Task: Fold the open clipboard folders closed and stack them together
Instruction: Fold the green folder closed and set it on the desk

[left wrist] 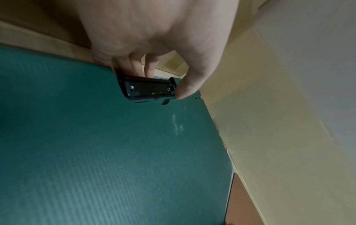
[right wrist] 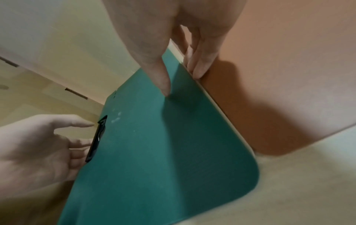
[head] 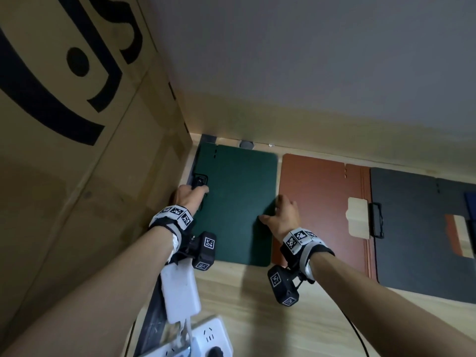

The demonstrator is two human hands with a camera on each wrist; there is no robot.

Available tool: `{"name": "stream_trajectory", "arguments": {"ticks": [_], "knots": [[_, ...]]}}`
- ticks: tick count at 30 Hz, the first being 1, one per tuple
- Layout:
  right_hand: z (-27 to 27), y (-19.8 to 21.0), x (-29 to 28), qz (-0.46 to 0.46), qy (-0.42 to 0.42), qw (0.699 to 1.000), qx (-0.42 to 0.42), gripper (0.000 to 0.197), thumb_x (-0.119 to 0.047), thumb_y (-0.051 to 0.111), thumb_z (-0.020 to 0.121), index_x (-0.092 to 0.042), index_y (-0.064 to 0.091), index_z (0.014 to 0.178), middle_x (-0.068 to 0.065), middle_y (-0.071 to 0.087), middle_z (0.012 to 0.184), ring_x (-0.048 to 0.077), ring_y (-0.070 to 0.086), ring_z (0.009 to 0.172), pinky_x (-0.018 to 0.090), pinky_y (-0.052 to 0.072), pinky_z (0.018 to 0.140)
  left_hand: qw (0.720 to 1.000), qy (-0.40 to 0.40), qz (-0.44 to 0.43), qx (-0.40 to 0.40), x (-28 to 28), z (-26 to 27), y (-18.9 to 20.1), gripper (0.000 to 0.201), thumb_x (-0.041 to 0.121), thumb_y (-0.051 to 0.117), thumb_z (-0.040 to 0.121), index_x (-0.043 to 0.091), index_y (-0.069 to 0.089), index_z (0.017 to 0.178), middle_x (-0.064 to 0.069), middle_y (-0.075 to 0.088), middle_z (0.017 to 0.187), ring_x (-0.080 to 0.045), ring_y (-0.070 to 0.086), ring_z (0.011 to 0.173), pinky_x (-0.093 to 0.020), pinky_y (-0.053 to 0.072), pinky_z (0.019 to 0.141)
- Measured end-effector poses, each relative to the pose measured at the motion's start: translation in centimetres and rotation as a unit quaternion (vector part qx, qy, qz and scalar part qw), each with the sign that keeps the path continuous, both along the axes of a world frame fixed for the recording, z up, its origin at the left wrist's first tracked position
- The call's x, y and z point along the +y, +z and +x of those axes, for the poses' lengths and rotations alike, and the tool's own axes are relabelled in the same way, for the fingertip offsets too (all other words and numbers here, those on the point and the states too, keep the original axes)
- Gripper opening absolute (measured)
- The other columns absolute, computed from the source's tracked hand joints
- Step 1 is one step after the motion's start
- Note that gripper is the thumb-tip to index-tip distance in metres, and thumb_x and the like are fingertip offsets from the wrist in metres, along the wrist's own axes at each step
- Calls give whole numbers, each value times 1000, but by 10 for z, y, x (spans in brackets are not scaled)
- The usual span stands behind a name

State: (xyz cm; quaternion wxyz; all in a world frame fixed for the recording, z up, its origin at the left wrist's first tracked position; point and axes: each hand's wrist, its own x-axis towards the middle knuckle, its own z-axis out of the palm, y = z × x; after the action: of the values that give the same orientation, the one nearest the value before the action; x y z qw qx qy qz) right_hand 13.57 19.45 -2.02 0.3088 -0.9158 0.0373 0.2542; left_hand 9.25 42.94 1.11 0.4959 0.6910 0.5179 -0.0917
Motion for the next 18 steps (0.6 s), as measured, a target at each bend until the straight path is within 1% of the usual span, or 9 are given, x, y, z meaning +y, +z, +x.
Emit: {"name": "stream_trajectory", "arguments": {"ticks": [2, 4, 5, 7, 9, 11, 13, 15, 18], "knots": [[1, -2, 0, 11, -11, 1000, 9, 73, -34, 85, 68, -16, 48, 128, 9, 49, 119, 31, 58, 109, 45, 50, 100, 1000, 23, -17, -6, 3, 2, -3, 29, 27, 73, 82, 7, 57, 96, -5, 57, 85, -23, 56, 77, -32, 48, 79], [3, -4, 1, 29, -23, 999, 15, 77, -38, 87, 65, -16, 48, 128, 7, 49, 120, 30, 59, 109, 47, 51, 98, 999, 31, -30, -18, 3, 4, -1, 37, 32, 78, 79, 5, 61, 98, -9, 64, 94, -27, 61, 88, -35, 53, 86], [3, -5, 1, 36, -26, 999, 16, 78, -40, 87, 64, -16, 49, 128, 6, 49, 119, 30, 59, 109, 47, 51, 98, 999, 32, -35, -23, 3, 4, -2, 48, 37, 79, 76, 1, 63, 104, -11, 67, 104, -29, 63, 95, -38, 53, 91], [2, -5, 0, 51, -24, 998, 20, 78, -41, 87, 64, -16, 50, 129, 5, 48, 119, 29, 59, 110, 46, 51, 99, 999, 27, -26, -26, 0, 3, 3, 76, 45, 78, 74, 0, 56, 130, -15, 62, 129, -33, 60, 115, -45, 49, 102], [1, -4, -1, 74, -23, 997, 25, 79, -41, 87, 66, -15, 51, 131, 3, 46, 120, 28, 58, 112, 46, 51, 100, 999, 16, 1, -30, -3, 2, 9, 82, 44, 73, 82, 2, 40, 145, -17, 49, 145, -35, 50, 130, -44, 42, 109], [0, -2, -4, 82, -17, 996, 19, 75, -45, 84, 68, -15, 53, 130, 4, 46, 120, 28, 55, 114, 46, 49, 102, 998, 12, 30, -46, -6, 0, 17, 79, 40, 72, 87, 3, 36, 147, -17, 46, 148, -34, 47, 132, -41, 40, 109], [1, 1, -11, 67, 0, 998, 17, 67, -49, 78, 74, -14, 56, 126, 7, 50, 122, 27, 51, 115, 45, 45, 104, 997, 12, 49, -52, -5, -3, 26, 76, 38, 72, 86, 6, 38, 145, -15, 48, 146, -35, 50, 130, -40, 41, 107], [2, 9, -21, 97, -10, 995, 28, 61, -50, 75, 77, -16, 56, 124, 6, 58, 124, 25, 56, 112, 44, 47, 102, 996, 9, 67, -54, -5, -7, 38, 73, 38, 72, 85, 8, 41, 144, -14, 51, 143, -34, 51, 127, -40, 42, 106], [4, 28, -36, 173, -28, 983, 53, 69, -45, 71, 83, -11, 47, 137, 6, 62, 129, 24, 60, 115, 45, 48, 103, 994, 7, 79, -71, -7, -8, 60, 69, 35, 71, 87, 5, 42, 142, -15, 53, 140, -34, 52, 126, -36, 41, 103]]}}
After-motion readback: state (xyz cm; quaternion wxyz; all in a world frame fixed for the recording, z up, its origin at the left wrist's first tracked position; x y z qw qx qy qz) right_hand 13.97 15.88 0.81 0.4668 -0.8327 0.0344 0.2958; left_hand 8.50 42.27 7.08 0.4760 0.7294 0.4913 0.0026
